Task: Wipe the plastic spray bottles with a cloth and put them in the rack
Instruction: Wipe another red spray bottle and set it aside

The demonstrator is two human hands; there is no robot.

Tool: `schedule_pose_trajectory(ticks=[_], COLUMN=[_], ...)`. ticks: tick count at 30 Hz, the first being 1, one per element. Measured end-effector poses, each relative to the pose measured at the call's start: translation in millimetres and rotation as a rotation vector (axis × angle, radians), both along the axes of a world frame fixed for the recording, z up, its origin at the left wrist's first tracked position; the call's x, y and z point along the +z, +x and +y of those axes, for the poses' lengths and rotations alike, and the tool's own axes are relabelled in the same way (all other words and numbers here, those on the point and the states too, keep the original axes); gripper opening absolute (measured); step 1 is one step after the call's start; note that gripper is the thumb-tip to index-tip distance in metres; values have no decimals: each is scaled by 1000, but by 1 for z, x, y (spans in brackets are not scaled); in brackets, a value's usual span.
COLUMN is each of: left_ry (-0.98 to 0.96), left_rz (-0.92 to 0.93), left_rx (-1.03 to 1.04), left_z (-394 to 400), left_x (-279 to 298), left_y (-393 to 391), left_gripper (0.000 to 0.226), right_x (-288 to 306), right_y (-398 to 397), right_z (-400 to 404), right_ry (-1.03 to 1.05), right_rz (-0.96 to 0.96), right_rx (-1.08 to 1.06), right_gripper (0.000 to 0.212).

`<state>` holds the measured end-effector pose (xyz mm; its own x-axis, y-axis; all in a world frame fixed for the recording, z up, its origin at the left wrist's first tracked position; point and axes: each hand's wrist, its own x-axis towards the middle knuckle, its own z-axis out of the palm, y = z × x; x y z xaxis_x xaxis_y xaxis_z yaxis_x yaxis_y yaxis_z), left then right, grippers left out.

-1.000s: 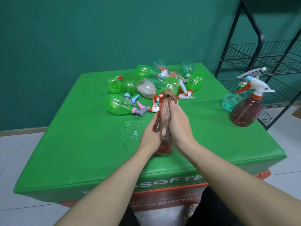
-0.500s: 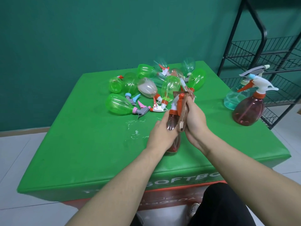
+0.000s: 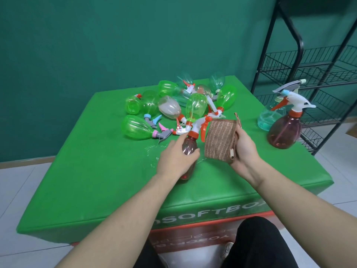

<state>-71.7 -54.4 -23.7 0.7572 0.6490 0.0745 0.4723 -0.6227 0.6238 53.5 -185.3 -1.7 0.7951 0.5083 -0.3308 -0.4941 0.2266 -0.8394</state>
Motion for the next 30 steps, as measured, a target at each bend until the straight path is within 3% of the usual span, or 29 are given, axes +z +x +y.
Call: schedule_pose_trajectory(ticks=[6, 12, 15, 18, 26, 30], left_ry=[172, 125, 84, 107, 153, 158], left_rz=[77, 83, 43, -3, 15, 37], left_rx=[-47, -141, -173, -162, -142, -141], left_z=[11, 22, 28, 25, 20, 18], left_x=[-6, -10, -14, -17, -16, -15], left_y=[-16, -20, -24, -27, -23, -20], left_gripper=[52, 64, 65, 60, 61, 60], right_x=[11, 8, 16, 18, 15, 6], right_y=[3, 7, 7, 9, 20, 22], right_z=[9, 7, 4, 12, 19, 2], right_ry=[-99, -386, -467, -530, -571, -572], right_rz=[-106, -635, -784, -830, -799, -895], right_rx=[67, 178, 274, 431, 605, 585], right_gripper=[43, 41, 41, 43, 63, 41])
